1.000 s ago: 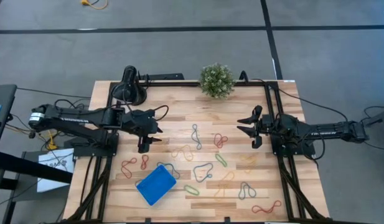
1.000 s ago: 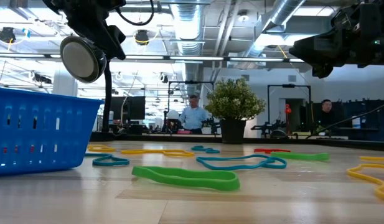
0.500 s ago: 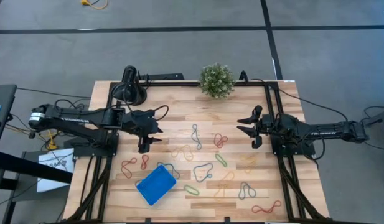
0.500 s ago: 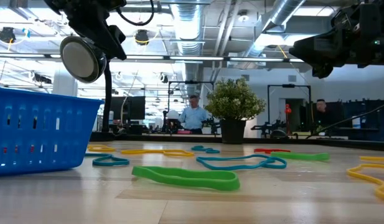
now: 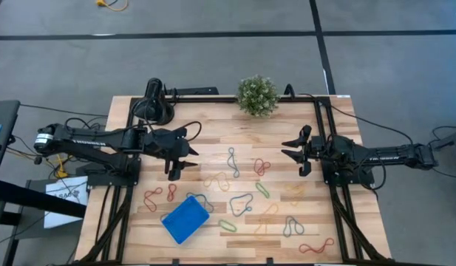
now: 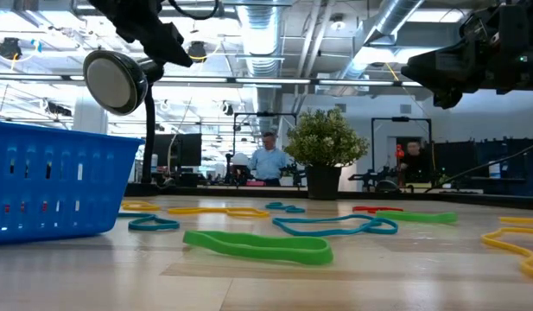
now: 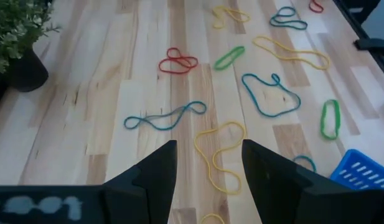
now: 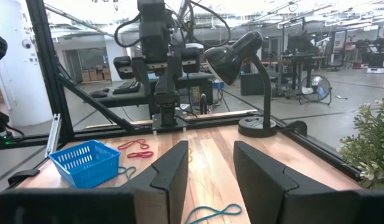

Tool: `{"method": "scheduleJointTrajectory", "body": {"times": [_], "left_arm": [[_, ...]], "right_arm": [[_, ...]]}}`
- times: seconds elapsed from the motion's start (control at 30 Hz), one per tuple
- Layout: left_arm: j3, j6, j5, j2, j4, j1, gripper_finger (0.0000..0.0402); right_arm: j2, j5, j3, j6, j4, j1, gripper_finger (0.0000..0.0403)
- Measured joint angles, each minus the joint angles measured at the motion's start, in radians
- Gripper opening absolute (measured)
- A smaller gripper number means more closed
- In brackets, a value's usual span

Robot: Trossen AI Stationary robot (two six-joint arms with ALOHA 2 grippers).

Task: Pick and place rubber bands into bin
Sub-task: Put the yellow rubber band into the blue basket

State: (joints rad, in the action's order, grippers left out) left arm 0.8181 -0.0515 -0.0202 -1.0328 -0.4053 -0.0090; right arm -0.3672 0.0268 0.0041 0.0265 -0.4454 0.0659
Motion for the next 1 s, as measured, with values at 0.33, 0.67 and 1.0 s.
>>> {"method": "scheduleJointTrajectory", "body": {"times": [0.33,0.67,1.0], "left_arm": [[-0.028,0.249,0.074,0.000,-0.177,-0.006,0.0171],[-0.188,0.308,0.092,0.000,-0.164,-0.017,0.0171],[-0.281,0.284,0.131,0.000,-0.069,-0.018,0.0171]], "right_arm": [[0.000,0.000,0.000,0.000,0.000,0.000,0.0123],[0.000,0.000,0.000,0.000,0.000,0.000,0.0123],[0.000,0.000,0.000,0.000,0.000,0.000,0.0123]]}}
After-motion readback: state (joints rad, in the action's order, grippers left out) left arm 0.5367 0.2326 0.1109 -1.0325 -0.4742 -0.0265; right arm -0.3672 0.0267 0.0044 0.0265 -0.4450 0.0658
